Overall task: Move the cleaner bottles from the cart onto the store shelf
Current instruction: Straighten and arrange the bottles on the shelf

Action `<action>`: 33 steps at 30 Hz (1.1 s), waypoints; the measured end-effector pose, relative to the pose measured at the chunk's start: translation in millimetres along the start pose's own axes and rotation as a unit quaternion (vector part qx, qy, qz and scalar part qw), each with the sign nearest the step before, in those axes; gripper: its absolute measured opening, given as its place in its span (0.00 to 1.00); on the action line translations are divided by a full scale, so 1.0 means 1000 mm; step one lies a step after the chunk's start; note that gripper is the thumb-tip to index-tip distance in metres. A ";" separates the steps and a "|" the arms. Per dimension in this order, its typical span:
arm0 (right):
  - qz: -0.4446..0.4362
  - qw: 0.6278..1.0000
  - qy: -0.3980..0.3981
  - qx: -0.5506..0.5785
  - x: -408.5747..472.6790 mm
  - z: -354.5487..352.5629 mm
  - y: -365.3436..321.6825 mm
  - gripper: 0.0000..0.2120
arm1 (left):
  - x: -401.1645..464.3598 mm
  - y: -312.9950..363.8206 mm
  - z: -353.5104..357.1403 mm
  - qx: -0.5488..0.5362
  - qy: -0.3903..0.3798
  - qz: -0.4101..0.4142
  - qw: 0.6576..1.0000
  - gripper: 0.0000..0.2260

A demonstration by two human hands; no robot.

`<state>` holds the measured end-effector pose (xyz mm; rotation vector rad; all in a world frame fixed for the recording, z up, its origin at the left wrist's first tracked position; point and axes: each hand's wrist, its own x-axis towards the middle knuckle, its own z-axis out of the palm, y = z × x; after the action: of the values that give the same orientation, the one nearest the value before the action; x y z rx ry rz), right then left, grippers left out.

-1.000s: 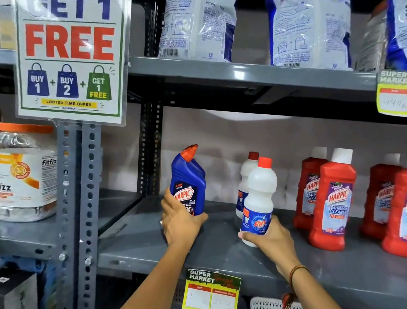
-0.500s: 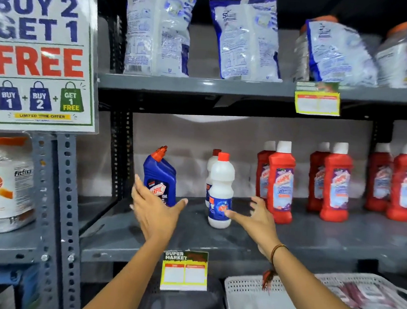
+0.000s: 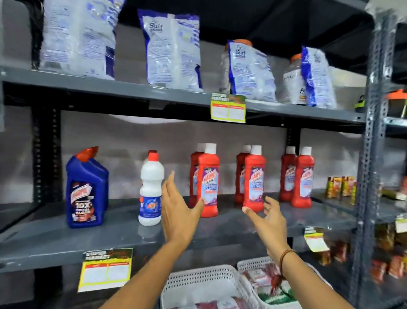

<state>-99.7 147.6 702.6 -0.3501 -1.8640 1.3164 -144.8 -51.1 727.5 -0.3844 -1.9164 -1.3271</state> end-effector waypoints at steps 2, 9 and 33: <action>0.011 1.000 0.005 -0.003 0.024 -0.010 0.018 0.37 | -0.002 -0.001 0.031 -0.011 -0.045 -0.023 0.999 0.47; 0.017 0.996 -0.075 -0.047 0.114 -0.005 0.074 0.48 | 0.012 -0.021 0.126 0.026 -0.102 -0.179 0.978 0.61; 0.034 0.977 -0.069 -0.201 0.193 0.049 0.106 0.36 | 0.044 -0.054 0.187 0.194 -0.041 -0.182 0.963 0.38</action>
<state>-281.5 280.7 690.0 -0.5470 -2.2555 1.0192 -285.0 86.5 691.6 0.1187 -2.3369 -1.1252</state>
